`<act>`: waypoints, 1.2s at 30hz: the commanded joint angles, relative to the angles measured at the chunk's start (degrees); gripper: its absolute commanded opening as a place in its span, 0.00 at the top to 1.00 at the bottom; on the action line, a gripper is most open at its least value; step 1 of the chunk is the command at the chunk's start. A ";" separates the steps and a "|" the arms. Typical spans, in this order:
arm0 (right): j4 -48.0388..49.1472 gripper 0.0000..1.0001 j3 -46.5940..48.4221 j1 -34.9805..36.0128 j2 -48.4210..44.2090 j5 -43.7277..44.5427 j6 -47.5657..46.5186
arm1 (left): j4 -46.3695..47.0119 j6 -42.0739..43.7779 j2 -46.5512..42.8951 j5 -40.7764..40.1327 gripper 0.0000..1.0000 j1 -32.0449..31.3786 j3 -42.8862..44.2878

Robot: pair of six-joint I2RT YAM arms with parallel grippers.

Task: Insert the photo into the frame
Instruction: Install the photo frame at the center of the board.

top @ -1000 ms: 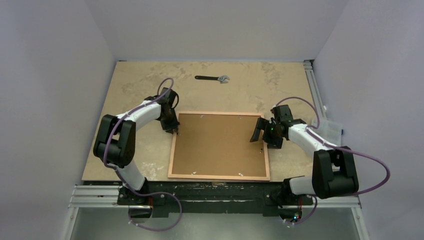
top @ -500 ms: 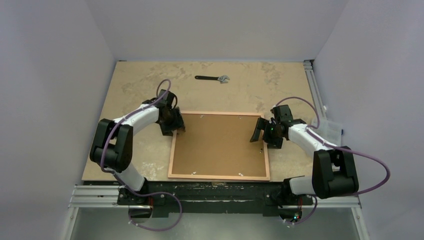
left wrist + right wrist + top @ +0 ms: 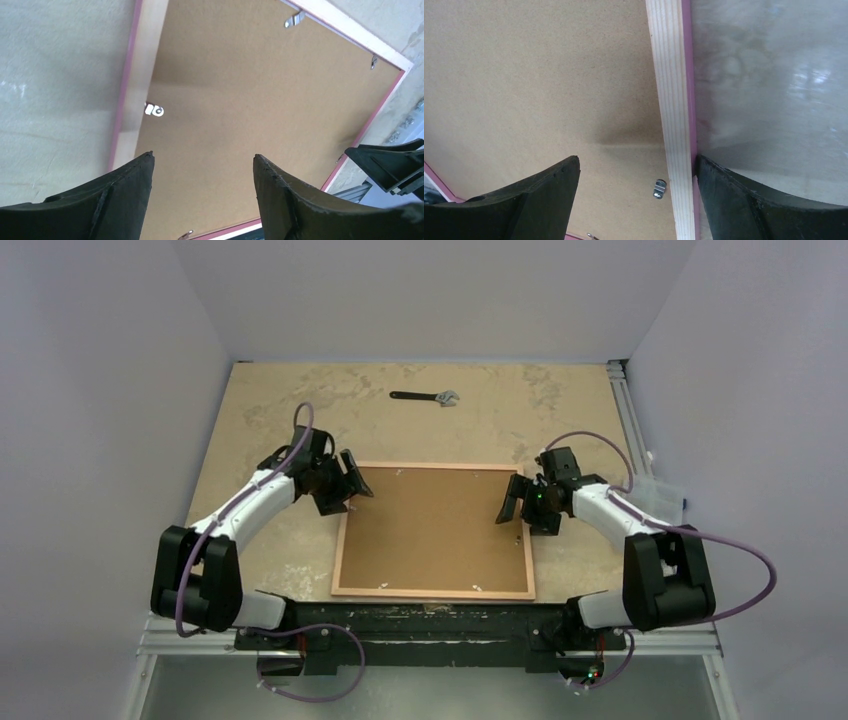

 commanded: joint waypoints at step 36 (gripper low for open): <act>-5.47 0.39 5.88 18.56 8.05 16.59 3.13 | -15.18 -0.82 -30.59 -11.61 0.30 1.04 -2.61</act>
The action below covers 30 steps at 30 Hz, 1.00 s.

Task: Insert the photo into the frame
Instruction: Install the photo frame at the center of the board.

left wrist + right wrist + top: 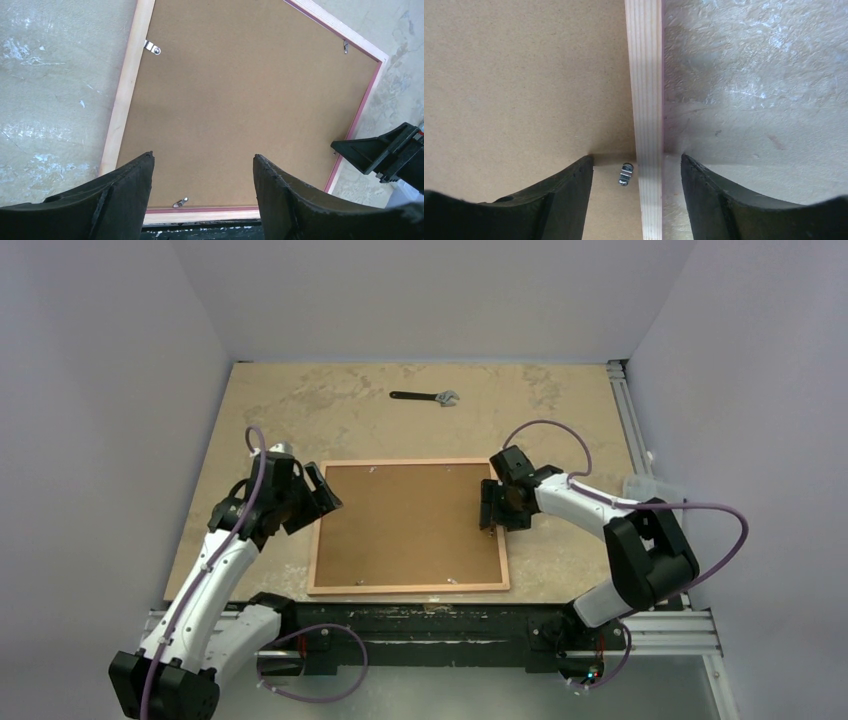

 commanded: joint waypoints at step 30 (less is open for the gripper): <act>-5.59 0.67 -0.52 0.60 -7.93 0.81 -0.59 | 1.56 -0.16 1.51 1.80 0.32 0.45 1.17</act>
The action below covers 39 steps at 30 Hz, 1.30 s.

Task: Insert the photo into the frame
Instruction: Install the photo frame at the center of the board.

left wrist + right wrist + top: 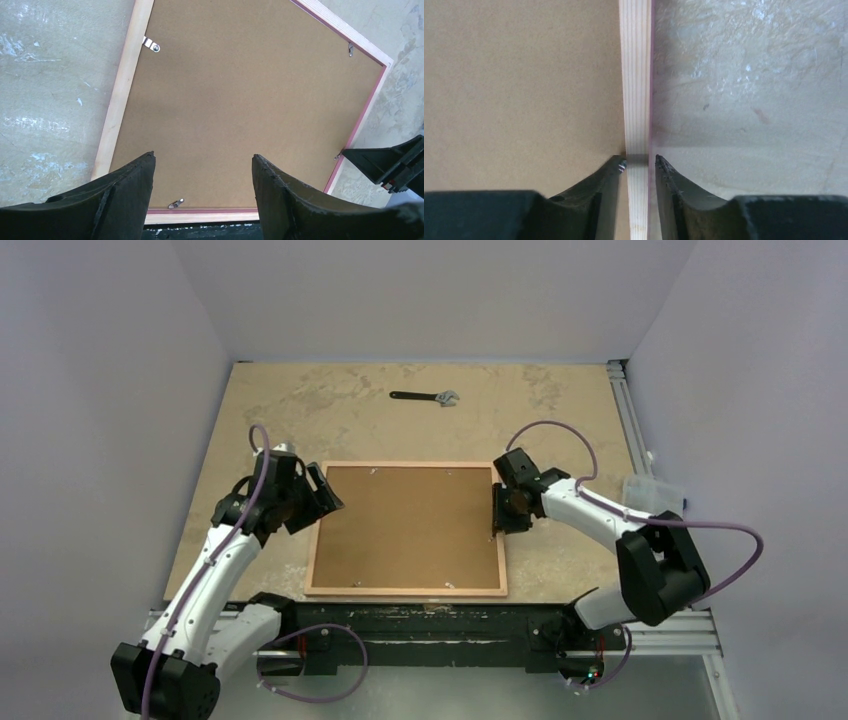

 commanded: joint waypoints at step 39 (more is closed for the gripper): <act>-4.82 0.97 4.16 5.02 5.13 3.04 2.71 | 1.90 1.45 1.38 0.75 0.32 0.45 -0.17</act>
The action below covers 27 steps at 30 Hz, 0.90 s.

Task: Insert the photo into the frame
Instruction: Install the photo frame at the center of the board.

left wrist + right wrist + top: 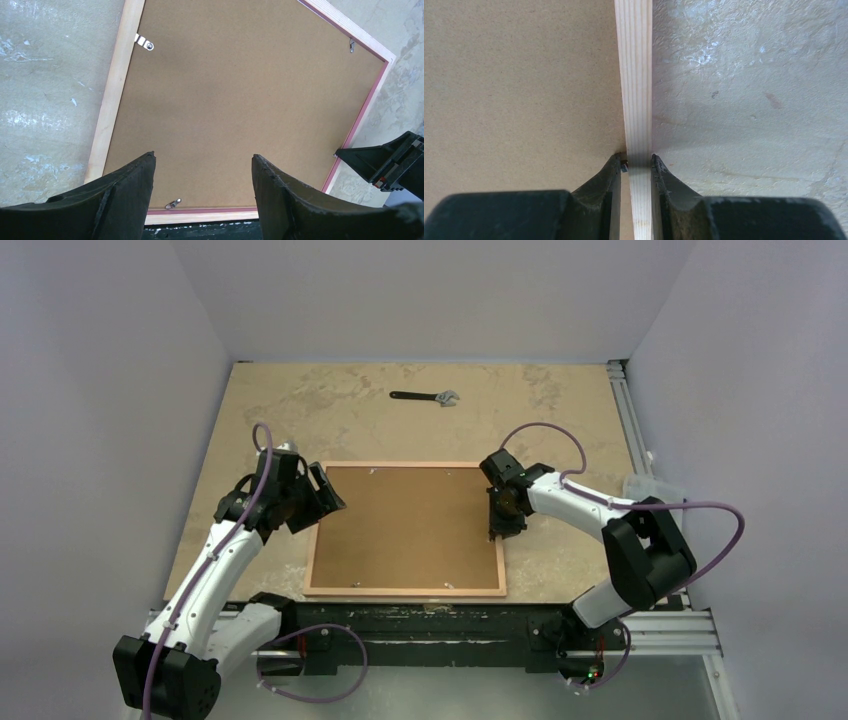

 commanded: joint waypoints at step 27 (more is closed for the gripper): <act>2.76 0.25 0.58 0.04 -3.30 -5.76 -0.99 | 5.96 5.30 -5.66 5.60 0.15 0.40 -2.01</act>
